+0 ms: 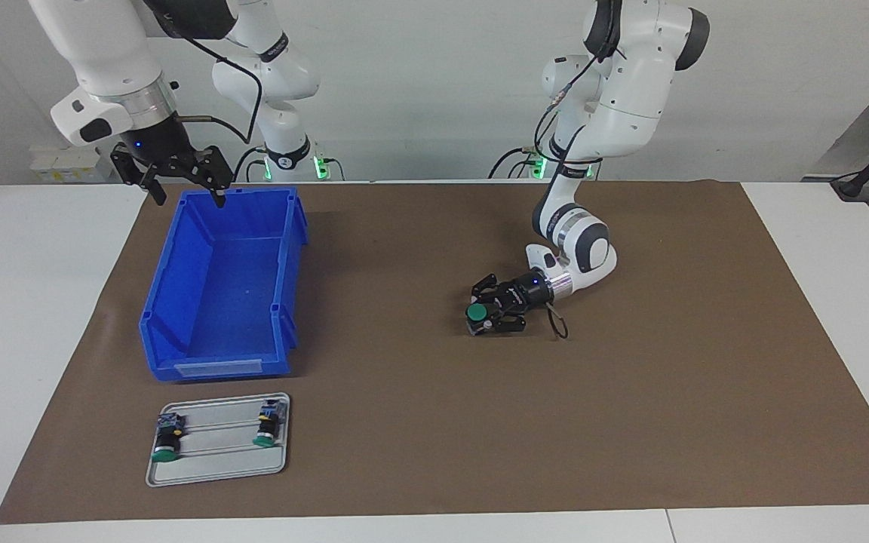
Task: Place and press button with both arms
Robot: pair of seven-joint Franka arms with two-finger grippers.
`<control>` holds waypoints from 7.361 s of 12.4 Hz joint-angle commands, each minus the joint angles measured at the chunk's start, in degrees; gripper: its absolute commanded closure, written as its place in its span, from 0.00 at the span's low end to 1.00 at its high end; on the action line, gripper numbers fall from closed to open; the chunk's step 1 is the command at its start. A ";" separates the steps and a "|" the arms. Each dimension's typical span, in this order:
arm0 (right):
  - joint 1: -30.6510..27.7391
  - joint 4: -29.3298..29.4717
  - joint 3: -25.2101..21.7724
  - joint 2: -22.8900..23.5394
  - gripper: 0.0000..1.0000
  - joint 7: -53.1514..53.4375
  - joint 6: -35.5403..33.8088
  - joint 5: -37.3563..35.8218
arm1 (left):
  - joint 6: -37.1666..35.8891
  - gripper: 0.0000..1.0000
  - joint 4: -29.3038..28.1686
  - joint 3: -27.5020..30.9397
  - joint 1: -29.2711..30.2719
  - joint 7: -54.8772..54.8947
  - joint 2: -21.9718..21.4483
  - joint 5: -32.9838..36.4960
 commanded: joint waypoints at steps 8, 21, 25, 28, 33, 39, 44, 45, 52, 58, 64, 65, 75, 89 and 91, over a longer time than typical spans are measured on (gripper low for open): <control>-0.40 -1.29 0.27 -1.35 0.00 0.55 -0.07 1.05 | 3.00 0.01 -3.55 -0.14 -1.18 8.98 -1.62 -0.32; -0.40 -1.38 0.27 -1.35 0.00 0.55 -0.07 1.05 | 8.54 0.02 -3.55 -0.14 -4.26 8.98 -3.55 0.12; -0.40 -1.29 0.27 -1.35 0.00 0.55 -0.07 1.05 | 8.72 0.05 -3.55 -0.22 -4.08 8.72 -6.01 0.12; -0.40 -1.29 0.27 -1.35 0.00 0.55 -0.07 1.05 | 8.72 0.05 -3.90 -0.22 -4.08 8.63 -6.63 0.12; -0.40 -1.38 0.27 -1.35 0.00 0.64 -0.07 1.05 | 11.08 0.05 -3.99 -0.22 -4.34 8.46 -7.33 0.12; -0.40 -1.29 0.27 -1.35 0.00 0.64 -0.07 1.05 | 14.52 0.05 -2.50 -0.22 -3.64 8.28 -6.72 0.03; -0.40 -1.29 0.27 -1.35 0.00 0.64 -0.07 1.05 | 15.22 0.05 -1.96 -0.14 -3.38 8.11 -6.54 0.03; -0.40 -1.29 0.27 -1.35 0.00 0.64 -0.07 1.05 | 16.35 0.05 -2.05 -0.22 -3.38 8.11 -6.54 0.03; -0.40 -1.38 0.27 -1.35 0.00 0.64 -0.07 1.05 | 21.55 0.05 -2.14 -0.31 -5.13 8.19 -6.63 0.03; -0.40 -1.38 0.27 -1.35 0.00 0.46 -0.07 1.05 | 25.24 0.05 -1.88 -0.84 -5.66 5.91 -9.09 0.03; -0.40 -1.38 0.27 -1.35 0.00 0.46 -0.07 1.05 | 30.69 0.05 0.14 -0.93 -8.21 1.87 -10.85 -0.06; -0.40 -1.38 0.27 -1.35 0.00 0.46 -0.07 1.05 | 32.35 0.05 1.01 -0.93 -8.56 1.34 -11.11 -0.06; -0.40 -1.29 0.27 -1.35 0.00 0.55 -0.07 1.05 | 44.04 0.06 5.84 -0.93 -11.11 -16.54 -17.96 0.03; 0.04 -1.29 0.71 -1.35 0.00 0.55 0.63 1.05 | 47.30 0.10 25.63 -0.22 -3.65 -76.67 -19.54 0.21; 0.04 -1.38 0.80 -1.35 0.00 0.64 0.72 1.05 | 47.39 0.11 27.29 -0.05 -2.51 -86.77 -19.55 0.56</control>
